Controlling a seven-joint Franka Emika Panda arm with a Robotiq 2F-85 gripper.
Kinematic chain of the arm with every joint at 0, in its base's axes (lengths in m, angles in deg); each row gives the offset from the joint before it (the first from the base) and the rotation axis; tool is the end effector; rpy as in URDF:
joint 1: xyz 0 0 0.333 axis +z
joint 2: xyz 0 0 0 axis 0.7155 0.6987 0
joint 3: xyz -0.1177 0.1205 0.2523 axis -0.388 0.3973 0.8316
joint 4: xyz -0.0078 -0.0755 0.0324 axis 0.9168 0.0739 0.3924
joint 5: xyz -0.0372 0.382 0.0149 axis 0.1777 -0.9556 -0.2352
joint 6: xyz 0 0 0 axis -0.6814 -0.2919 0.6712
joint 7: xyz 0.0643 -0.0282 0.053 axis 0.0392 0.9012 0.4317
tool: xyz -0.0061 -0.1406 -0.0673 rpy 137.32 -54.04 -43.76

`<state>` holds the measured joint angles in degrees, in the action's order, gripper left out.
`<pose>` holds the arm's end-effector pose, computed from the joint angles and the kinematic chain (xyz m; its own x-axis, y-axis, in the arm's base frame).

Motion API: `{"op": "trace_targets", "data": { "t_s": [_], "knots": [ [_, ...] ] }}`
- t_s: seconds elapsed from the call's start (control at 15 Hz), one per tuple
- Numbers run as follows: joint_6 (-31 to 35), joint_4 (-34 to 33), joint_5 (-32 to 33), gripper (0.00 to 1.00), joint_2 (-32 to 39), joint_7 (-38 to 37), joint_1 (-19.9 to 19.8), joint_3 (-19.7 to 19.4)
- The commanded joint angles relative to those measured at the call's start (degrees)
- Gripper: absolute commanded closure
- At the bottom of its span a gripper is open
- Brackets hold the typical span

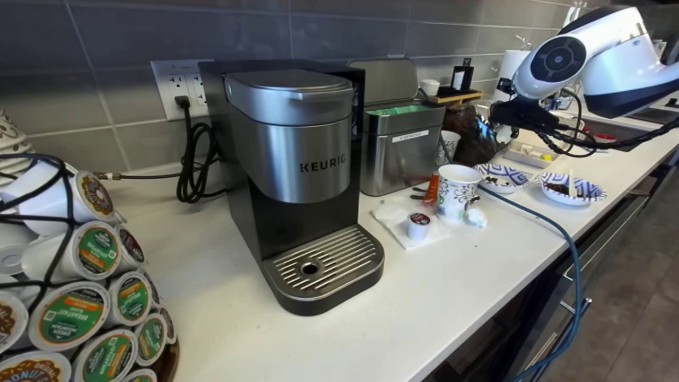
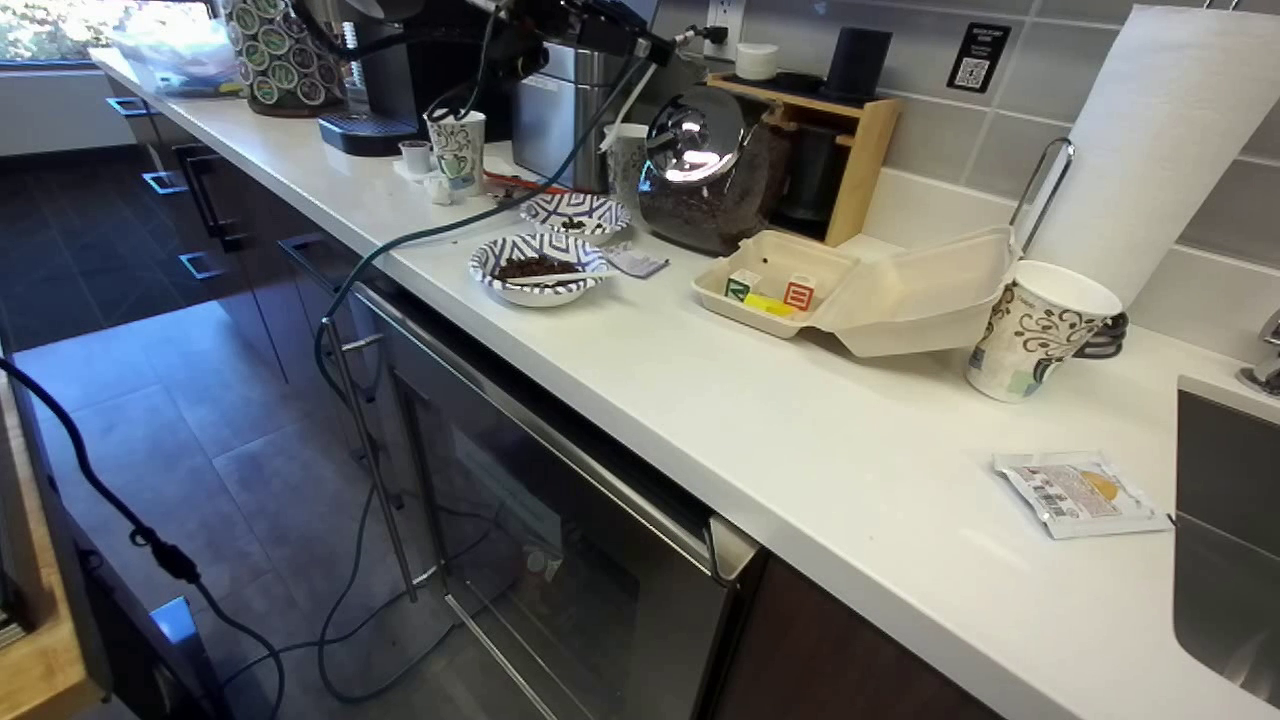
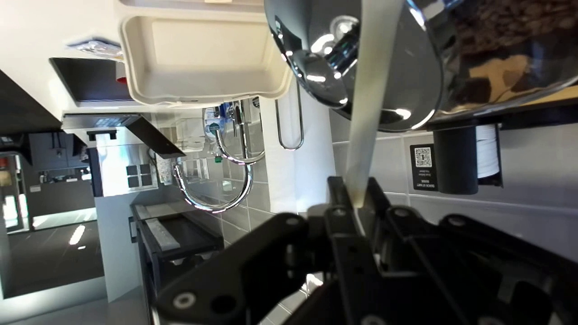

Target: Use the spoon to scoop up contents from the bowl to right into the bowl to the left

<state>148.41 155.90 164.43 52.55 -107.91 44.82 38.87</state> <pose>0.6627 -0.1354 0.3595 0.0338 -0.2998 0.9534 -0.8636 -0.4888 -0.1231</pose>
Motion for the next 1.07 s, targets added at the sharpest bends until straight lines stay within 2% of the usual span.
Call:
{"op": "trace_targets", "data": {
  "t_s": [0.0, 0.27, 0.73, 0.93, 1.0],
  "knots": [
    [-0.2, 4.7, 1.4, 0.97, -2.8, -3.4, -1.4, 1.6],
    [-0.6, 7.1, 1.7, 0.97, -4.8, -6.4, -1.4, 1.9],
    [-3.5, 9.6, 7.6, 0.97, -6.7, -15.6, -1.2, 2.4],
    [-3.4, 10.3, 8.7, 0.97, -7.0, -16.9, -1.4, 2.6],
    [-0.5, 10.5, 7.1, 0.97, -7.3, -15.8, -2.1, 2.7]
  ]
}}
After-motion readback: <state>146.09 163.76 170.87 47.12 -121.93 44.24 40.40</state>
